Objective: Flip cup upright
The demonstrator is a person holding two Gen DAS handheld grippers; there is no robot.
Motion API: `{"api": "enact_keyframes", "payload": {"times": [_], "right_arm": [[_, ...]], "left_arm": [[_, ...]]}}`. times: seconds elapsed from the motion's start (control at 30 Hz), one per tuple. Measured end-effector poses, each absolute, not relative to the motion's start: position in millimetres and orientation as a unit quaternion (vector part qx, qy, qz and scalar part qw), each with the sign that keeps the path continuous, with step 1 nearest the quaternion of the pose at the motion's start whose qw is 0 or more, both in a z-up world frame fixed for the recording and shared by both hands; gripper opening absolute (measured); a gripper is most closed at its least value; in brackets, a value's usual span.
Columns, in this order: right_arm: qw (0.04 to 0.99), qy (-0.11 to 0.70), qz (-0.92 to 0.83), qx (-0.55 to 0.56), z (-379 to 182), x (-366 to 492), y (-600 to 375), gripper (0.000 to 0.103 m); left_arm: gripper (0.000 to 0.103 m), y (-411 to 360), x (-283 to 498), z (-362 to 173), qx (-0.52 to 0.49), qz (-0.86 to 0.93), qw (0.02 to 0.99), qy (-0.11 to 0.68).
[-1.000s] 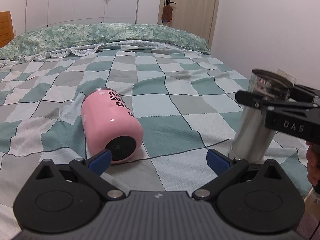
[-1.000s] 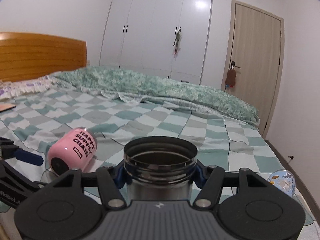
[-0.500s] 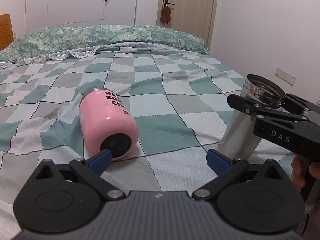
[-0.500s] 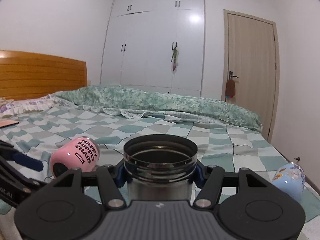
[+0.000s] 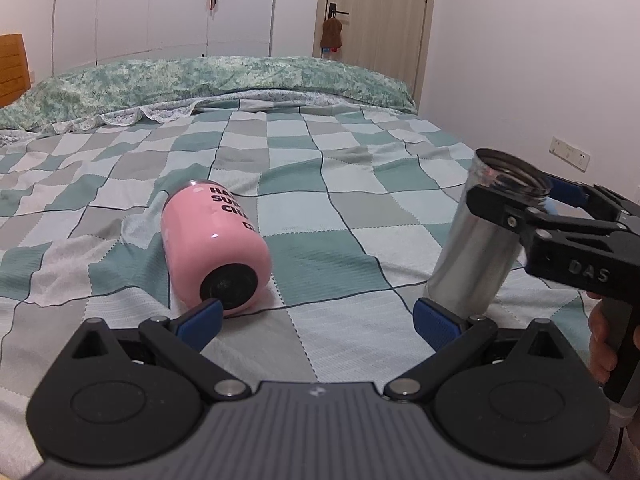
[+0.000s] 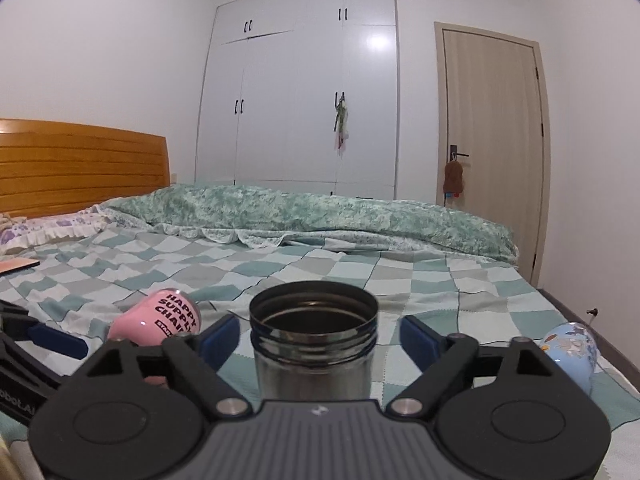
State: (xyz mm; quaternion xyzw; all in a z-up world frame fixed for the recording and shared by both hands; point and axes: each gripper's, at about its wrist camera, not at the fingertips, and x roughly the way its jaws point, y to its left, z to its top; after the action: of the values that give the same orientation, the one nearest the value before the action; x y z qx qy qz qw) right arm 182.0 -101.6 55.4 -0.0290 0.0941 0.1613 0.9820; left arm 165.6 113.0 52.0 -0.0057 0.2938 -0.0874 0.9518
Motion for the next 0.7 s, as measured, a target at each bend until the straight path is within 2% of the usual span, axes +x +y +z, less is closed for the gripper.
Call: {"api": "enact_keyframes", "payload": {"times": [0.07,0.4,0.7], "right_arm": [[0.983,0.087,0.158,-0.031,58.4,172.4,-105.6,0.103],[0.987,0.050,0.151,-0.016,72.8,90.6,-136.8,0.103],[0.991,0.042,0.123,-0.009,43.1,22.9,-174.0,0.103]], "left_arm": [[0.103,110.7,158.2,56.3,-0.009,-0.088,0.953,0.288],[0.103,66.2,86.4,70.7,0.004,-0.070,0.974,0.214],[0.103,29.1,25.9,41.0,0.004,-0.047,0.989,0.139]]}}
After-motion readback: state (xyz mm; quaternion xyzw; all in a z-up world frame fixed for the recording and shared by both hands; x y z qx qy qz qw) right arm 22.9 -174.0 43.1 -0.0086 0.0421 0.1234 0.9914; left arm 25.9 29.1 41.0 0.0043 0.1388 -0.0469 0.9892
